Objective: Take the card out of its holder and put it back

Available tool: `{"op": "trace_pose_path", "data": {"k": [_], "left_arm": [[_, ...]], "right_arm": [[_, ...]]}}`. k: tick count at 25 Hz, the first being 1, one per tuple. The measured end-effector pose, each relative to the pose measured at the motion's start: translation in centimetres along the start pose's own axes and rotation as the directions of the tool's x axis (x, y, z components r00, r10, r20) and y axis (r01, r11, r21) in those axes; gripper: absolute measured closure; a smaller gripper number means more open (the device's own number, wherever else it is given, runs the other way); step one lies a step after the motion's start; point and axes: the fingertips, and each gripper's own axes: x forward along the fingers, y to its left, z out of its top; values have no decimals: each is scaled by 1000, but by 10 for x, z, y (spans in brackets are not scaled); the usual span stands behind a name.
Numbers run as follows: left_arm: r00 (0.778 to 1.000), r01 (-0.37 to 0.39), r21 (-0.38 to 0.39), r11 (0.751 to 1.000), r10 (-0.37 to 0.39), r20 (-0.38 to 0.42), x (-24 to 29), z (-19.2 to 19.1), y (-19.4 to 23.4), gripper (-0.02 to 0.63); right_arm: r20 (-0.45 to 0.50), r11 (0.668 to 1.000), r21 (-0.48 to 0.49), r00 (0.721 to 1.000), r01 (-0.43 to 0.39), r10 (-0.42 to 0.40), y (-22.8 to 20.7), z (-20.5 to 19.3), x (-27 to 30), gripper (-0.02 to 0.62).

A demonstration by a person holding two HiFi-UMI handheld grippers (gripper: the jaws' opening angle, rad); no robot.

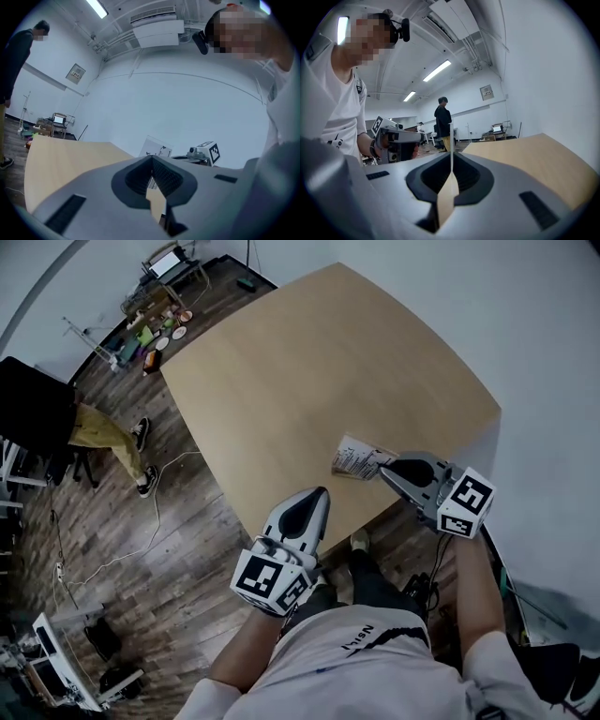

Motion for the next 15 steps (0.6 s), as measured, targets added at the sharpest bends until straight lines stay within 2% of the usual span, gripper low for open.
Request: {"op": "trace_pose_path", "data": {"k": [10,15], "left_arm": [[990,-117,-8,993,116,-81,46,-41,38,592],[979,-156,-28,987,151,-136,46,-66,50,594]], "right_arm": [[-102,992,47,988,-115,119,-65,-81,25,569],[-121,985,91,980,-146,157,-75,-117,40,570]]}}
